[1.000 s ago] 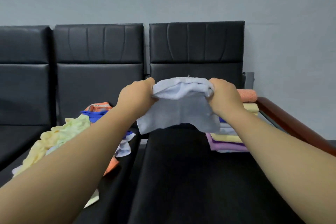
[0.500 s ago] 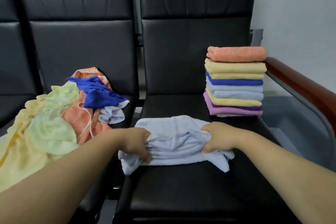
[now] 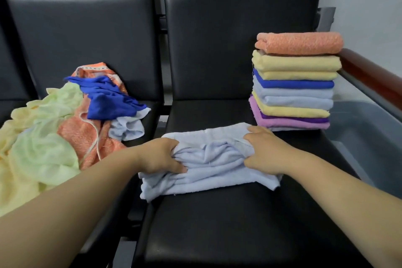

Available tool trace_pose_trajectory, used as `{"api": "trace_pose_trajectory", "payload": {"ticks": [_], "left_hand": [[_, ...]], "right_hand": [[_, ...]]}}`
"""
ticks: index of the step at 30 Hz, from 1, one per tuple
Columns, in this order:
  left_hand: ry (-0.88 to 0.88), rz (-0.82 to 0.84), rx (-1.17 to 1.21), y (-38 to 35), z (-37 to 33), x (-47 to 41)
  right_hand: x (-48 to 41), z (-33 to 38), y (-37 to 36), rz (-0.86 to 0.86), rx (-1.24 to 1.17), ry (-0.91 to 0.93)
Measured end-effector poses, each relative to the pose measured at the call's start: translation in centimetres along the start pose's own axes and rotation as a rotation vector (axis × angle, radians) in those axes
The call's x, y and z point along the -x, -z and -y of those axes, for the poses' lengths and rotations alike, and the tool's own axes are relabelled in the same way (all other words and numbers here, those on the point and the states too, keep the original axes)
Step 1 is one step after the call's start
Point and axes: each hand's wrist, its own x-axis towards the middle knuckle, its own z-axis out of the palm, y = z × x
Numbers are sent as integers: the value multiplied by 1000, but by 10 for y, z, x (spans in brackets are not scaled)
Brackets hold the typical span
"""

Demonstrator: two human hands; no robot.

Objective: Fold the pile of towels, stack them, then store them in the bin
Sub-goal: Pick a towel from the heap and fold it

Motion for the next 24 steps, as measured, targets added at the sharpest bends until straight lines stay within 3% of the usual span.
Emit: {"api": "trace_pose_trajectory", "payload": {"ticks": [5,8,12,18,24], "left_hand": [[-20,-31,-3,-5,1,1],[-41,-44,14,-5,-2,7],[18,-2,24,-6,-4,10],[9,306,48,-5,-16,35],[11,160,171,-6,-11,42]], "right_hand": [[6,11,-7,-154,160,38],[7,11,-9,-62,-61,-15],[9,9,-3,45,-46,-62],[38,14,3,289,-130,-98],[48,13,-6,235,-185,-44]]}}
